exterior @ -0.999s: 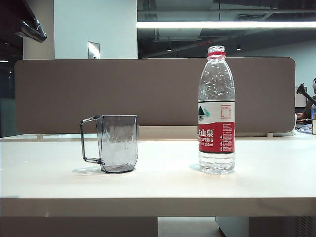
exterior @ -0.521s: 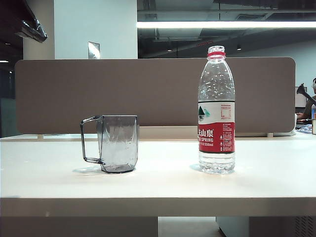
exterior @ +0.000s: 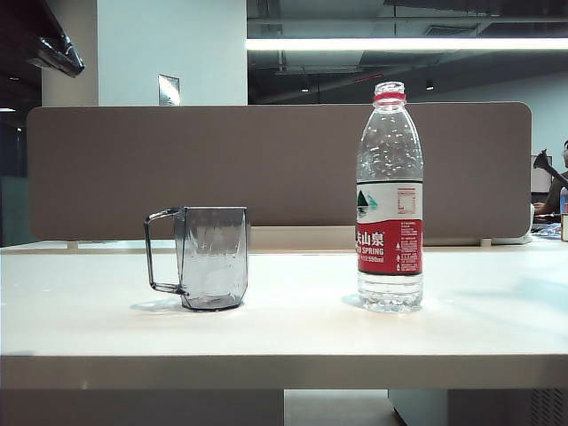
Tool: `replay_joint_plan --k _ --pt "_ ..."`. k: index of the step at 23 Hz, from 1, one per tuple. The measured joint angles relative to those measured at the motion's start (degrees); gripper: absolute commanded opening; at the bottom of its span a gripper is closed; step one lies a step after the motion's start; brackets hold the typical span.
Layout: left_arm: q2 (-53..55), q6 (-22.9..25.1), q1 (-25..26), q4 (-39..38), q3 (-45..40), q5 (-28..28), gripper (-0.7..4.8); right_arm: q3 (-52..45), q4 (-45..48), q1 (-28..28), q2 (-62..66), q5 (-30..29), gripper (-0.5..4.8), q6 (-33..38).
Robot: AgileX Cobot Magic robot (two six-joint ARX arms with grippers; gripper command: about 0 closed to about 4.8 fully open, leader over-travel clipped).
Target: Pick up the mineral water bottle on the table and pour water into the mug until it's full.
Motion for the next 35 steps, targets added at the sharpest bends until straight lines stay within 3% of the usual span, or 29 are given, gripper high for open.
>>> replay_joint_plan --k 3,5,9,14,18,22,29,35 --pt "0.0 0.0 -0.02 0.04 0.0 0.02 -0.05 -4.76 -4.46 -1.86 6.69 0.2 -0.05 6.27" --pt "0.0 0.0 -0.02 0.02 0.0 0.02 -0.05 -13.55 -2.54 -2.49 8.2 0.24 -0.05 7.74" --pt "0.0 0.0 -0.04 0.02 0.0 0.04 -0.05 -35.15 16.83 -2.21 10.54 0.28 -0.05 9.73" --pt "0.0 0.0 -0.02 0.0 0.0 0.02 -0.05 -55.87 26.53 -1.31 11.08 0.42 -0.05 11.37" --pt "0.04 0.0 -0.02 0.0 0.0 0.02 -0.05 -75.23 42.03 2.45 8.35 0.79 -0.05 11.08" --pt "0.07 0.0 -0.02 -0.02 0.0 0.02 -0.05 -84.5 47.74 8.15 7.08 1.49 -0.05 9.01" --pt "0.07 0.0 -0.02 0.0 0.0 0.02 -0.05 -91.82 51.82 20.65 7.1 8.94 0.1 8.28" --pt "0.04 0.0 0.0 0.0 0.0 0.02 -0.05 -91.8 51.84 30.16 7.13 15.28 1.63 8.24"
